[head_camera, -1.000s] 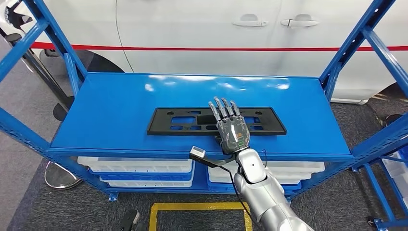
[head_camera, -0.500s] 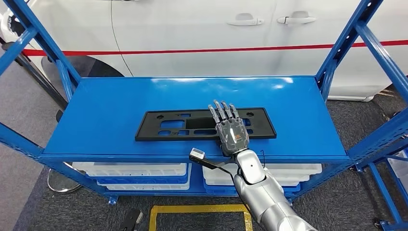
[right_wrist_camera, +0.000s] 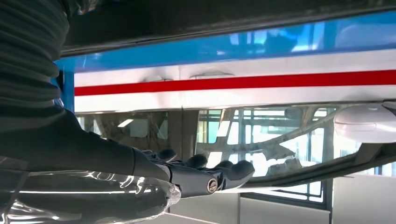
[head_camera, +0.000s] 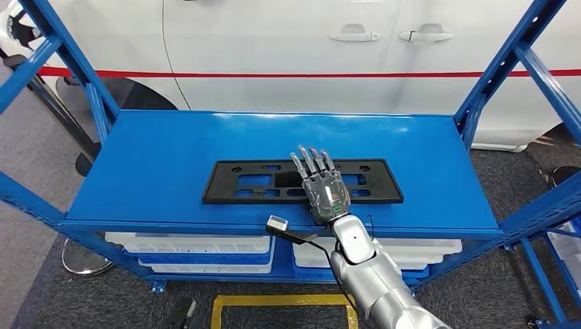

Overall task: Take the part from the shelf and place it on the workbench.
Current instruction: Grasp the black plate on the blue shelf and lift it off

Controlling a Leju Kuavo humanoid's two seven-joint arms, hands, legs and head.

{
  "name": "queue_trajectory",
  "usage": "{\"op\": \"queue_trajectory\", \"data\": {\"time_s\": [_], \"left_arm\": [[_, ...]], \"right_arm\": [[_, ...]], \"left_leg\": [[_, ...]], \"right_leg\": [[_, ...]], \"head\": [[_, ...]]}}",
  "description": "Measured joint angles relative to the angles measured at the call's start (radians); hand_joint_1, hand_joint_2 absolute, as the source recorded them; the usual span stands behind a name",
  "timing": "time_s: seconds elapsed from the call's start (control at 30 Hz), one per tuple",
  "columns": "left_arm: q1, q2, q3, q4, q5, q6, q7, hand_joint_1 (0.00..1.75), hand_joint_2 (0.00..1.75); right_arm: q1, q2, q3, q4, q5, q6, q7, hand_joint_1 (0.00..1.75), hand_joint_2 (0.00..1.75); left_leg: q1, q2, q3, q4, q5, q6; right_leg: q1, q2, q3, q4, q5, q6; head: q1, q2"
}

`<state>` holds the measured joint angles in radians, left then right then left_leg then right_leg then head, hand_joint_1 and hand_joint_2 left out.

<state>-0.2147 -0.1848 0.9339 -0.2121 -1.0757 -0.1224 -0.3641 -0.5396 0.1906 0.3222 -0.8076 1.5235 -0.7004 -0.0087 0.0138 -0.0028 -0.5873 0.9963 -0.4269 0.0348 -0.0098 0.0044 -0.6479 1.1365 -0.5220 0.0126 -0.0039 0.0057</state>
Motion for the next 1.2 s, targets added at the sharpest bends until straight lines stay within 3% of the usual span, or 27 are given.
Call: {"op": "queue_trajectory", "data": {"time_s": [0.07, 0.1, 0.13, 0.17, 0.2, 0.27, 0.3, 0.43, 0.5, 0.57, 0.6, 0.63, 0.67, 0.73, 0.8, 0.9, 0.97, 1.07, 1.1, 1.17, 1.2], "left_arm": [[-0.001, 0.000, 0.000, 0.000, 0.001, 0.000, -0.004, 0.00, 0.00], [0.000, 0.000, 0.000, 0.000, 0.002, 0.000, -0.006, 0.00, 0.00], [0.001, 0.000, 0.000, 0.000, 0.003, 0.000, -0.007, 0.00, 0.00], [0.001, -0.001, 0.000, 0.000, 0.005, 0.000, -0.009, 0.00, 0.00], [0.001, -0.002, 0.000, 0.000, 0.007, 0.000, -0.010, 0.00, 0.00], [0.000, -0.003, 0.000, 0.000, 0.009, 0.000, -0.013, 0.00, 0.00], [-0.001, -0.003, 0.000, 0.000, 0.010, 0.000, -0.014, 0.00, 0.00], [-0.001, -0.003, 0.000, 0.000, 0.011, 0.005, -0.015, 0.00, 0.00], [-0.002, -0.003, -0.001, 0.000, 0.012, 0.014, -0.016, 0.00, 0.00], [-0.003, -0.002, -0.002, 0.000, 0.015, 0.024, -0.016, 0.00, 0.00], [-0.003, -0.002, -0.002, 0.000, 0.017, 0.027, -0.016, 0.00, 0.00], [-0.003, -0.001, -0.002, 0.000, 0.017, 0.031, -0.016, 0.00, 0.00], [-0.004, 0.000, -0.002, 0.000, 0.018, 0.034, -0.016, 0.00, 0.00], [-0.010, 0.003, -0.001, 0.000, 0.022, 0.044, -0.016, 0.00, 0.00], [-0.017, 0.006, -0.001, 0.000, 0.028, 0.058, -0.017, 0.00, 0.00], [-0.019, 0.009, -0.001, 0.000, 0.035, 0.070, -0.020, 0.00, 0.00], [-0.020, 0.009, 0.000, 0.000, 0.036, 0.072, -0.022, 0.00, 0.00], [-0.023, 0.009, 0.000, 0.000, 0.039, 0.076, -0.023, 0.00, 0.00], [-0.021, 0.009, 0.000, 0.000, 0.041, 0.079, -0.024, 0.00, 0.00], [-0.018, 0.008, 0.001, 0.000, 0.047, 0.089, -0.025, 0.00, 0.00], [-0.017, 0.008, 0.001, 0.000, 0.050, 0.094, -0.027, 0.00, 0.00]], "right_arm": [[0.002, -0.004, 0.000, 0.001, -0.006, 0.000, 0.001, 1.46, 1.75], [0.004, -0.006, 0.000, 0.002, -0.011, 0.000, 0.001, 1.75, 1.75], [0.005, -0.008, 0.001, 0.003, -0.015, 0.000, 0.000, 1.75, 1.75], [0.005, -0.009, 0.001, 0.004, -0.019, 0.000, -0.001, 1.75, 1.75], [0.004, -0.010, 0.001, 0.004, -0.022, 0.000, -0.002, 1.75, 1.75], [0.002, -0.011, 0.001, 0.004, -0.027, 0.000, -0.002, 1.75, 1.75], [0.003, -0.012, 0.001, 0.003, -0.028, 0.000, -0.003, 1.75, 1.75], [0.007, -0.015, 0.001, -0.005, -0.029, 0.000, -0.004, 1.75, 1.75], [0.007, -0.016, 0.001, -0.015, -0.030, 0.000, -0.009, 1.75, 1.75], [0.009, -0.016, 0.000, -0.025, -0.033, 0.000, -0.017, 1.75, 1.75], [0.010, -0.016, 0.000, -0.030, -0.034, 0.000, -0.020, 1.75, 1.75], [0.011, -0.016, 0.000, -0.034, -0.034, 0.000, -0.022, 1.75, 1.75], [0.012, -0.016, 0.000, -0.038, -0.034, 0.000, -0.024, 1.75, 1.75], [0.012, -0.016, 0.000, -0.047, -0.033, 0.000, -0.025, 1.75, 1.75], [0.012, -0.016, -0.002, -0.058, -0.033, 0.000, -0.024, 1.75, 1.75], [0.018, -0.017, -0.008, -0.080, -0.037, 0.000, -0.028, 1.75, 1.75], [0.021, -0.018, -0.011, -0.092, -0.040, 0.000, -0.032, 1.75, 1.75], [0.026, -0.020, -0.019, -0.101, -0.049, 0.000, -0.036, 1.75, 1.75], [0.032, -0.021, -0.023, -0.103, -0.052, 0.000, -0.039, 1.75, 1.75], [0.043, -0.024, -0.030, -0.109, -0.056, 0.000, -0.047, 1.75, 1.75], [0.046, -0.025, -0.034, -0.116, -0.059, 0.000, -0.052, 1.75, 1.75]], "left_leg": [[0.000, 0.000, 0.000, 0.001, -0.001, 0.003], [0.000, 0.000, 0.001, 0.001, -0.002, 0.003], [0.000, 0.000, 0.001, 0.003, -0.004, 0.002], [0.000, -0.001, 0.002, 0.005, -0.006, 0.000], [0.001, -0.002, 0.003, 0.009, -0.010, -0.004], [-0.002, -0.003, 0.001, 0.020, -0.019, -0.014], [-0.004, -0.004, -0.001, 0.024, -0.022, -0.020], [0.000, -0.003, -0.007, 0.041, -0.037, -0.040], [0.002, -0.002, -0.044, 0.124, -0.087, -0.048], [0.002, -0.002, -0.109, 0.259, -0.144, -0.053], [0.002, -0.002, -0.131, 0.303, -0.153, -0.053], [0.002, -0.002, -0.137, 0.311, -0.142, -0.051], [0.001, -0.002, -0.122, 0.276, -0.112, -0.047], [-0.004, -0.002, -0.060, 0.142, -0.041, -0.031], [-0.010, -0.002, -0.018, 0.048, -0.013, -0.018], [-0.011, -0.001, -0.009, 0.022, -0.013, -0.011], [-0.006, 0.001, -0.002, 0.007, -0.005, -0.003], [-0.004, 0.002, 0.001, 0.001, -0.002, 0.003], [-0.004, 0.002, 0.001, 0.001, -0.003, 0.004], [-0.003, 0.001, 0.001, 0.005, -0.005, 0.003], [-0.003, 0.000, 0.001, 0.009, -0.008, 0.001]], "right_leg": [[-0.003, 0.000, -0.066, 0.126, -0.050, 0.006], [-0.005, 0.000, -0.087, 0.161, -0.054, 0.009], [-0.006, -0.001, -0.090, 0.159, -0.037, 0.010], [-0.008, -0.002, -0.073, 0.118, -0.004, 0.011], [-0.010, -0.002, -0.042, 0.050, 0.034, 0.011], [-0.009, -0.002, 0.011, -0.061, 0.075, 0.006], [-0.007, -0.002, 0.022, -0.087, 0.078, 0.002], [-0.005, 0.001, 0.025, -0.096, 0.077, -0.024], [-0.007, -0.001, 0.027, -0.099, 0.077, -0.034], [-0.004, -0.002, 0.028, -0.098, 0.076, -0.039], [-0.002, -0.002, 0.029, -0.098, 0.075, -0.040], [0.000, -0.001, 0.030, -0.098, 0.074, -0.041], [0.002, 0.000, 0.032, -0.097, 0.073, -0.042], [0.004, 0.002, 0.037, -0.098, 0.071, -0.041], [0.006, 0.002, 0.036, -0.097, 0.070, -0.035], [0.006, 0.001, 0.033, -0.099, 0.072, -0.019], [0.007, 0.001, 0.024, -0.073, 0.051, -0.009], [0.002, 0.000, -0.053, 0.087, -0.030, 0.003], [0.000, 0.000, -0.077, 0.135, -0.044, 0.006], [-0.004, -0.001, -0.085, 0.141, -0.021, 0.009], [-0.007, -0.002, -0.061, 0.090, 0.013, 0.009]], "head": [[0.000, 0.000], [0.000, 0.000], [0.000, 0.000], [0.000, 0.000], [0.000, 0.000], [0.000, 0.000], [0.000, 0.000], [0.000, 0.000], [-0.001, 0.000], [-0.001, 0.000], [-0.001, 0.000], [-0.001, 0.000], [-0.001, 0.000], [-0.001, 0.000], [-0.001, 0.000], [-0.001, 0.000], [0.000, 0.000], [0.000, 0.000], [0.000, 0.000], [0.000, 0.000], [0.000, 0.000]]}}
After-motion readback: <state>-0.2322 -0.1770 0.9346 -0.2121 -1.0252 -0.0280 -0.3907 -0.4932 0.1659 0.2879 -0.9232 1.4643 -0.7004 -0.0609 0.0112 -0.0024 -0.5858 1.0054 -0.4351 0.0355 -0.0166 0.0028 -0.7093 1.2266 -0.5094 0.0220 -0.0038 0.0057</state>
